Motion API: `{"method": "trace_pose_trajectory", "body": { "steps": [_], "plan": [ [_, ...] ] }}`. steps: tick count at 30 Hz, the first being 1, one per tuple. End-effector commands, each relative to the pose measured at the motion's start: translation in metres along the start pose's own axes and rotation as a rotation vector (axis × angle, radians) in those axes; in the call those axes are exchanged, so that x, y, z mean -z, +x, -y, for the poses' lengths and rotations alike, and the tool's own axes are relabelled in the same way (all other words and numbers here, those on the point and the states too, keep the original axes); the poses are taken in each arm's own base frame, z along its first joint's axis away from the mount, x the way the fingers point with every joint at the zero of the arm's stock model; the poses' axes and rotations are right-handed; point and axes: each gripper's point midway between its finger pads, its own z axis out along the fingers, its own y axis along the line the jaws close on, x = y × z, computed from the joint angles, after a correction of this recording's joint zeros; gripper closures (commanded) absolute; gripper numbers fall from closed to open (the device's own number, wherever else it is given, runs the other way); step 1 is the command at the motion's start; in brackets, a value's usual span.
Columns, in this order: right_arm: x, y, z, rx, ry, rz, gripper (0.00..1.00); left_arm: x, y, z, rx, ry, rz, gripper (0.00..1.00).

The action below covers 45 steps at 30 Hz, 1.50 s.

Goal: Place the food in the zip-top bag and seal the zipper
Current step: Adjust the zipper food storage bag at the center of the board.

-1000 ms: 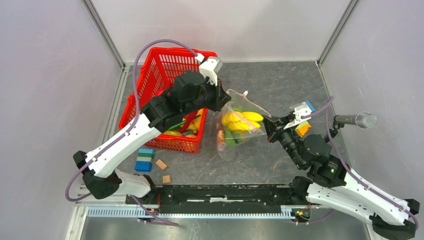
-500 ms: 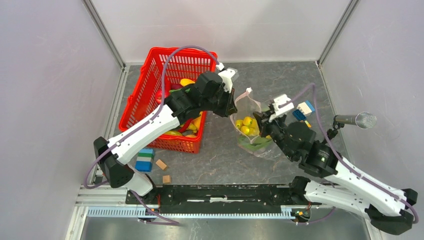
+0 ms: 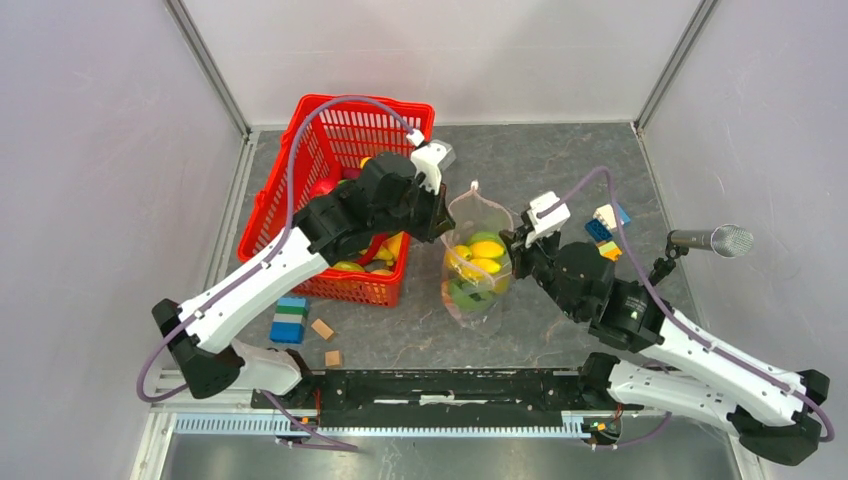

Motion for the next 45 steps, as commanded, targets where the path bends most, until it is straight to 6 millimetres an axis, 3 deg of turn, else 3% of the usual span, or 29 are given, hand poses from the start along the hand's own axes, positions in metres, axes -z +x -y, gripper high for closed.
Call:
{"method": "trace_pose_trajectory", "body": {
  "steps": [1, 5, 7, 8, 10, 12, 14, 16, 18, 21, 23, 24, 28, 31, 33, 40, 45],
  "plan": [
    [0.002, -0.029, 0.036, -0.052, 0.236, 0.008, 1.0, -0.002, -0.024, 0.006, -0.004, 0.014, 0.043, 0.98],
    [0.014, -0.061, 0.015, -0.085, 0.053, 0.204, 1.0, 0.015, -0.044, 0.017, 0.001, 0.084, 0.209, 0.98],
    [0.009, -0.05, 0.001, -0.026, -0.028, 0.186, 0.98, 0.004, -0.031, 0.008, -0.032, 0.051, 0.152, 0.98],
    [0.0, -0.034, -0.003, 0.025, -0.029, 0.085, 0.99, -0.014, -0.012, -0.004, -0.031, 0.001, 0.05, 0.98],
    [-0.01, -0.011, 0.018, 0.059, 0.142, -0.113, 1.0, -0.03, 0.006, -0.014, 0.001, -0.044, -0.085, 0.98],
    [-0.007, -0.02, 0.027, 0.042, 0.2, -0.117, 1.0, -0.008, -0.02, 0.018, -0.012, 0.049, 0.012, 0.98],
    [0.003, -0.049, 0.015, -0.045, 0.085, 0.06, 1.0, 0.022, -0.052, 0.033, -0.027, 0.073, 0.217, 0.98],
    [0.017, -0.067, 0.003, -0.094, -0.03, 0.241, 0.99, 0.033, -0.058, 0.027, -0.045, 0.047, 0.262, 0.98],
    [0.016, -0.062, 0.011, -0.063, 0.014, 0.213, 0.98, 0.021, -0.044, 0.003, -0.059, -0.075, 0.161, 0.95],
    [-0.001, -0.018, 0.028, -0.004, 0.167, -0.006, 1.0, 0.003, -0.021, -0.006, -0.051, -0.109, 0.06, 0.52],
    [-0.007, -0.004, 0.016, -0.016, 0.115, -0.021, 1.0, 0.011, -0.027, 0.001, -0.029, -0.063, 0.12, 0.33],
    [-0.008, -0.005, 0.011, -0.045, 0.089, 0.012, 1.0, 0.016, -0.031, 0.003, -0.025, -0.051, 0.159, 0.27],
    [-0.009, -0.006, 0.006, -0.1, 0.06, 0.065, 1.0, 0.052, -0.053, 0.013, -0.044, 0.006, 0.307, 0.2],
    [-0.01, -0.008, 0.005, -0.094, 0.059, 0.06, 1.0, 0.072, -0.059, 0.026, -0.089, 0.076, 0.349, 0.19],
    [-0.011, -0.01, 0.001, -0.104, 0.041, 0.068, 1.0, 0.077, -0.054, 0.046, -0.141, 0.177, 0.327, 0.2],
    [-0.012, -0.031, -0.007, -0.158, 0.001, 0.12, 1.0, 0.074, -0.016, 0.127, -0.521, 0.328, 0.222, 0.23],
    [-0.003, -0.044, 0.022, -0.23, 0.148, 0.169, 1.0, 0.063, -0.005, 0.15, -0.53, 0.352, 0.209, 0.23]
  ]
}}
